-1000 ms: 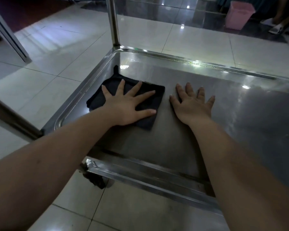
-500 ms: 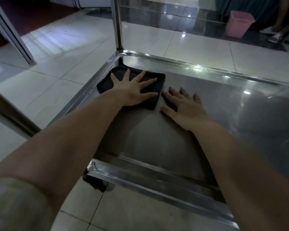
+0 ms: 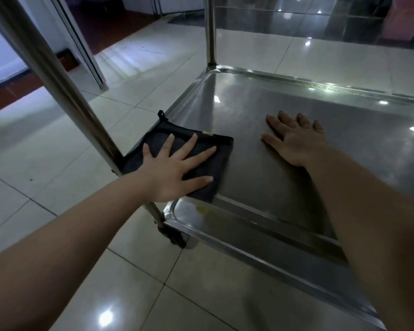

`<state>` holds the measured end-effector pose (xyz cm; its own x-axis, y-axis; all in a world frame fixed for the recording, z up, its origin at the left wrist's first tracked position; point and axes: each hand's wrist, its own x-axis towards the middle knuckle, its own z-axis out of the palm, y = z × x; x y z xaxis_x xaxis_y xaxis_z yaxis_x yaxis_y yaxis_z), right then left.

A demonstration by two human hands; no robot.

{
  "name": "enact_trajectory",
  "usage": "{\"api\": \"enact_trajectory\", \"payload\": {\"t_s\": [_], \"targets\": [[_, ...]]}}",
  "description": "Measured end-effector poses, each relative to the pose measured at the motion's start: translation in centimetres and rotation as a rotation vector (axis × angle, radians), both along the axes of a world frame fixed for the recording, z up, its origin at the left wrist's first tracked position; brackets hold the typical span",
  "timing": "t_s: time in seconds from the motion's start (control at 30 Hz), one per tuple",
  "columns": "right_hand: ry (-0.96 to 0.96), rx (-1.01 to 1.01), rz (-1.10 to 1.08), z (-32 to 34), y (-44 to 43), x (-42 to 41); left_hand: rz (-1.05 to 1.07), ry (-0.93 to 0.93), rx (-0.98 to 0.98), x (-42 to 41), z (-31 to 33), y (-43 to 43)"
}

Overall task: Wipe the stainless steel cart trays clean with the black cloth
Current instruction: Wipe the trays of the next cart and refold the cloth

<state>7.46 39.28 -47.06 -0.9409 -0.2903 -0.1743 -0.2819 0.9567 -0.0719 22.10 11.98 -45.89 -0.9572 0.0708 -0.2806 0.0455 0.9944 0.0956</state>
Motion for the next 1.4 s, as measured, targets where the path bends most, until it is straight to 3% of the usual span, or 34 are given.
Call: {"api": "enact_trajectory", "payload": {"t_s": [0.1, 0.43, 0.63, 0.97, 1.1, 1.2, 1.3, 1.4], "targets": [[-0.011, 0.047, -0.08, 0.1, -0.1, 0.5, 0.004, 0.018, -0.008, 0.8, 0.0, 0.4], [-0.036, 0.043, 0.158, 0.2, 4.1, 7.2, -0.001, 0.073, -0.026, -7.0, -0.1, 5.3], [-0.013, 0.013, 0.008, 0.0, 6.9, 9.0, 0.095, 0.05, 0.01, -12.9, 0.7, 7.9], [0.037, -0.02, -0.008, -0.2, 7.2, 9.2, -0.097, 0.016, -0.038, -0.7, -0.1, 9.6], [0.036, -0.002, 0.016, 0.1, 9.8, 10.0, -0.092, 0.017, -0.049, -0.2, 0.1, 10.2], [0.031, 0.012, -0.121, 0.3, 14.7, 10.8, -0.084, 0.016, -0.039, -0.7, -0.1, 11.8], [0.097, -0.185, -0.243, 0.6, 17.4, 11.4, -0.123, 0.075, -0.049, -0.5, -0.4, 16.4], [0.104, -0.643, -0.408, 1.1, 17.6, 12.0, -0.239, 0.081, -0.039, 0.0, -0.2, 24.7]]}}
